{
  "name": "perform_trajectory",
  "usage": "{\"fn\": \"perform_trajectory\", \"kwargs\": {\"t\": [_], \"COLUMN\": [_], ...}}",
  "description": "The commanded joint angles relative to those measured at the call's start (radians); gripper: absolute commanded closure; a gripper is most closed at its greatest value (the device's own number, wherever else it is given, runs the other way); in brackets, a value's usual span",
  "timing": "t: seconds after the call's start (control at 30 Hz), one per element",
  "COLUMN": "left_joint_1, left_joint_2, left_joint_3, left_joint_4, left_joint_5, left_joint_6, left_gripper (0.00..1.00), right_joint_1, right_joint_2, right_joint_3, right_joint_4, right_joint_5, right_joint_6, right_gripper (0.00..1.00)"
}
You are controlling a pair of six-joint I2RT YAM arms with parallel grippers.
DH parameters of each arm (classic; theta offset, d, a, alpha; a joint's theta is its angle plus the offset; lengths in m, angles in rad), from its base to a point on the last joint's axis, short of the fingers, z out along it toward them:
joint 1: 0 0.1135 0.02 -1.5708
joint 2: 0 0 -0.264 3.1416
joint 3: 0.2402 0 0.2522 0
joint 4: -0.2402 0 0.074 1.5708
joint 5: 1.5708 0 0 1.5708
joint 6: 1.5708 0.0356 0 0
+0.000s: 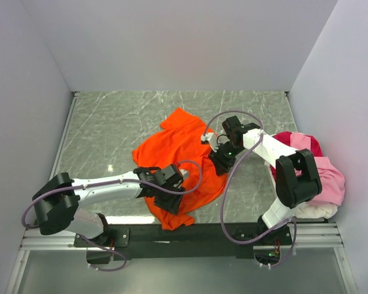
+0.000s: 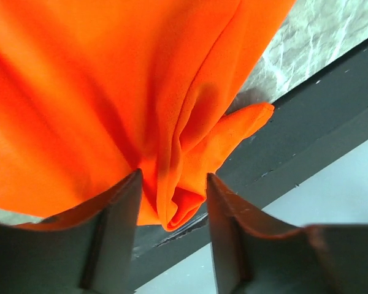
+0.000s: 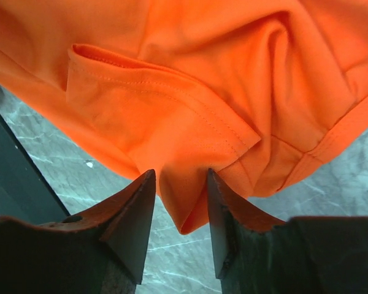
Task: Fold and stack the t-shirts
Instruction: Flatten the tshirt out
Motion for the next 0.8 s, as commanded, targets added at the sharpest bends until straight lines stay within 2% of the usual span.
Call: {"fn": "perform_trajectory", "kwargs": {"t": [0.0,0.2,0.23,0.3,0.33,0.37,0.47,0.57,0.73,0.77], "left_joint_1": [-0.023,-0.049,-0.054,-0.057,-0.058,-0.058,-0.058,-0.06,-0.058,-0.06], "left_joint_2": [0.027,0.104,0.113,0.111,0.105,0.098,0.046,-0.031,-0.105,-0.102], "left_joint_3": [0.041,0.054,0.058,0.069,0.074,0.081,0.133,0.283,0.533,0.634], "left_joint_4": [0.027,0.027,0.025,0.019,0.007,-0.002,-0.076,-0.152,-0.183,-0.2], "left_joint_5": [-0.002,-0.014,-0.022,-0.042,-0.05,-0.077,-0.178,-0.246,-0.206,-0.191], "left_joint_6": [-0.001,0.002,0.002,0.0,0.0,0.003,0.014,0.058,0.163,0.193], "left_gripper": [0.5,0.66,0.75,0.83,0.93,0.98,0.99,0.99,0.99,0.99], "right_joint_1": [-0.001,-0.001,-0.001,0.001,-0.001,-0.001,-0.019,-0.069,-0.129,-0.134], "right_joint_2": [-0.014,-0.002,0.0,-0.008,-0.017,-0.028,-0.114,-0.21,-0.35,-0.386], "right_joint_3": [-0.014,-0.025,-0.025,-0.021,-0.02,-0.015,0.041,0.188,0.483,0.556], "right_joint_4": [-0.004,-0.011,-0.011,-0.017,-0.019,-0.022,-0.036,-0.076,-0.094,-0.088], "right_joint_5": [-0.009,-0.032,-0.034,-0.036,-0.029,-0.023,0.016,0.029,0.052,0.056], "right_joint_6": [-0.003,-0.004,-0.001,-0.001,0.0,0.002,0.013,0.028,0.052,0.057], "right_gripper": [0.54,0.6,0.62,0.79,0.87,0.99,1.0,1.0,1.0,1.0]}}
